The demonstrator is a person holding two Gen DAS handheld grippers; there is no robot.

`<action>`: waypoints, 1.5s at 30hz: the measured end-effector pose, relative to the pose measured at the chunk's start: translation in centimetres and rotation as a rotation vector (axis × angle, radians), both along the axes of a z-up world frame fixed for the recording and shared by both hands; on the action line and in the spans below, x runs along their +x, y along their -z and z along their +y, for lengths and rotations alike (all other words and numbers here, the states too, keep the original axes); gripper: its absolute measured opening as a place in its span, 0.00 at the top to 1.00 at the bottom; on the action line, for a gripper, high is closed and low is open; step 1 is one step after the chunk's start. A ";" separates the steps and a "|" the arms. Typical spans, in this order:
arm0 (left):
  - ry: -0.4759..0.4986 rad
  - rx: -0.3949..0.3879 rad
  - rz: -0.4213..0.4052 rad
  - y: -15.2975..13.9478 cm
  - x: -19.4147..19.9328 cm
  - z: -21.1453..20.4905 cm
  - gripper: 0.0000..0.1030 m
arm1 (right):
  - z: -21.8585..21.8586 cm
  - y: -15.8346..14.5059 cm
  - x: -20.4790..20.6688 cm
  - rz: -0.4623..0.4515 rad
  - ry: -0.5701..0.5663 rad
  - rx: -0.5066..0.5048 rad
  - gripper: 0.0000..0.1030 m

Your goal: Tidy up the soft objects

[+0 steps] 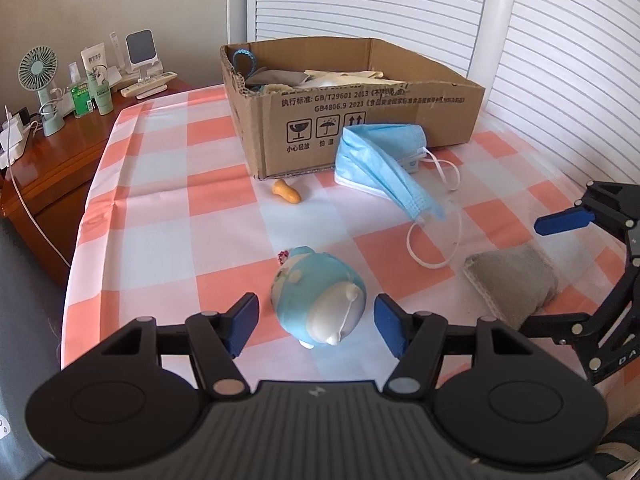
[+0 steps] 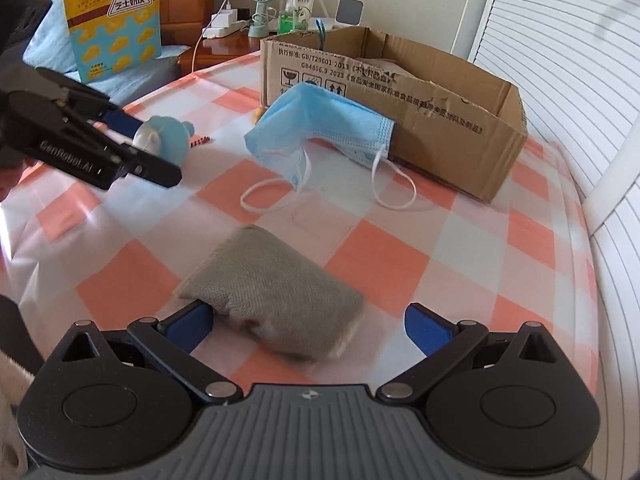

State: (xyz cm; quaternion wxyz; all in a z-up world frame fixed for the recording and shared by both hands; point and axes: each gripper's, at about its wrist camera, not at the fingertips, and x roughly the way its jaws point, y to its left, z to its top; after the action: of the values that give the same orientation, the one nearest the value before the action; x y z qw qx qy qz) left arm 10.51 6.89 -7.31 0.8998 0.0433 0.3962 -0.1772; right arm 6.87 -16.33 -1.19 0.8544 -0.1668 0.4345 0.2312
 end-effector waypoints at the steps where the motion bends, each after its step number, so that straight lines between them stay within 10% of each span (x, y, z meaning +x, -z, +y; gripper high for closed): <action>1: -0.001 0.001 0.000 0.0 0.0 0.0 0.38 | 0.2 0.1 0.4 0.001 -0.003 0.010 0.00; 7: -0.012 0.008 0.006 0.0 0.2 0.0 0.38 | 0.8 0.7 2.5 0.019 -0.007 0.068 0.00; 20: -0.018 -0.002 0.022 0.2 0.7 -0.3 0.39 | 1.8 -0.6 0.4 -0.004 -0.043 0.066 0.47; 26: -0.018 -0.014 0.023 -0.1 1.0 -0.1 0.54 | 1.8 -1.1 -0.1 -0.011 -0.031 0.064 0.54; 45: 0.157 0.006 -0.086 -6.8 1.0 -1.9 0.55 | 0.0 -4.7 0.3 -0.043 0.018 0.097 0.58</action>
State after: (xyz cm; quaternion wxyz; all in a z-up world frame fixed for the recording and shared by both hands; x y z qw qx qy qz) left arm 11.46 4.96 -0.54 0.8994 0.0845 0.3530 -0.2438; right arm 7.19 -16.33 3.47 0.8726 -0.1264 0.4057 0.2408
